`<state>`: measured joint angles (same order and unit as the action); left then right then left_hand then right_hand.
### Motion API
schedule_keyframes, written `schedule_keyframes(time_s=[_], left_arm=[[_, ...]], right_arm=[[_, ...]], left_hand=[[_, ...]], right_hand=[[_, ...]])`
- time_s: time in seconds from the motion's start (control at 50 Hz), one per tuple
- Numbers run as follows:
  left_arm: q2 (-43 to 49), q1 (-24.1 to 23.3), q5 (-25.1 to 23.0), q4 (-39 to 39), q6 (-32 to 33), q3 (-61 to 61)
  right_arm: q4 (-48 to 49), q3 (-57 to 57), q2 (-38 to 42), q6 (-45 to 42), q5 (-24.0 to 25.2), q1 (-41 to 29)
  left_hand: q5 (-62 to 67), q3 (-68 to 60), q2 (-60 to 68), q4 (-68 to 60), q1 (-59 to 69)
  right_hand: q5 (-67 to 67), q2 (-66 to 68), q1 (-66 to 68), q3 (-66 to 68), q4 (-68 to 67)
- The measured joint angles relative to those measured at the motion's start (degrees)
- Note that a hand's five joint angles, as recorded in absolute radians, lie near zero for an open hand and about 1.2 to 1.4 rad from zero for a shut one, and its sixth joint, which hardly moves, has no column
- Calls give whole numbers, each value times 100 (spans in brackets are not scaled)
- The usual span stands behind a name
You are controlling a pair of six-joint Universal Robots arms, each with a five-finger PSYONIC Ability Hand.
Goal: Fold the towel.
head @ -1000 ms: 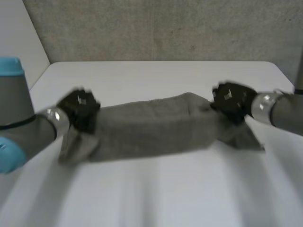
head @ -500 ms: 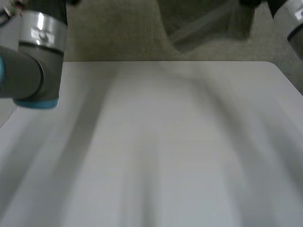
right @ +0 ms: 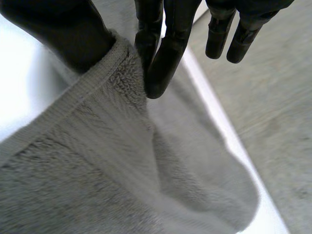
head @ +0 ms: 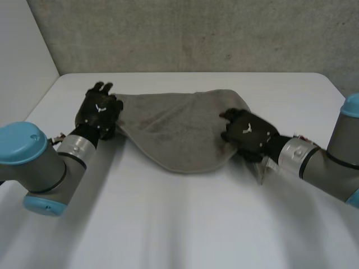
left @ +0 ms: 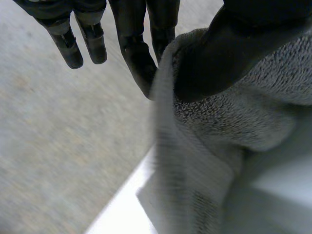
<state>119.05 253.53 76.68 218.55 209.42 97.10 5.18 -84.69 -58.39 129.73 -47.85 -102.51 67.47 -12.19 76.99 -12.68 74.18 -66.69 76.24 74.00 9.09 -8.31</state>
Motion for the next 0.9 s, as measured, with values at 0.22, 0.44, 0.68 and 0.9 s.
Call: schedule_keyframes(time_s=[0.22,0.44,0.68,0.9], left_arm=[[-256,3,-25,-994,145,-29],[-1208,4,-8,-1782,172,358],[-1804,-230,78,-2774,-7,652],[-1141,-552,962,-2808,-287,671]], right_arm=[[-1106,245,-456,-463,-399,16],[-1310,391,-1425,104,-582,261],[-1611,678,-1667,138,-1075,481],[-1590,774,-898,343,-2036,391]], left_hand=[[0,0,0,0,0],[0,0,0,0,0],[-1361,0,-1342,0,-1173],[-4572,0,-4356,0,-4107]], right_hand=[[0,0,0,0,0],[0,0,0,0,0],[0,0,1,0,0],[0,0,1,0,0]])
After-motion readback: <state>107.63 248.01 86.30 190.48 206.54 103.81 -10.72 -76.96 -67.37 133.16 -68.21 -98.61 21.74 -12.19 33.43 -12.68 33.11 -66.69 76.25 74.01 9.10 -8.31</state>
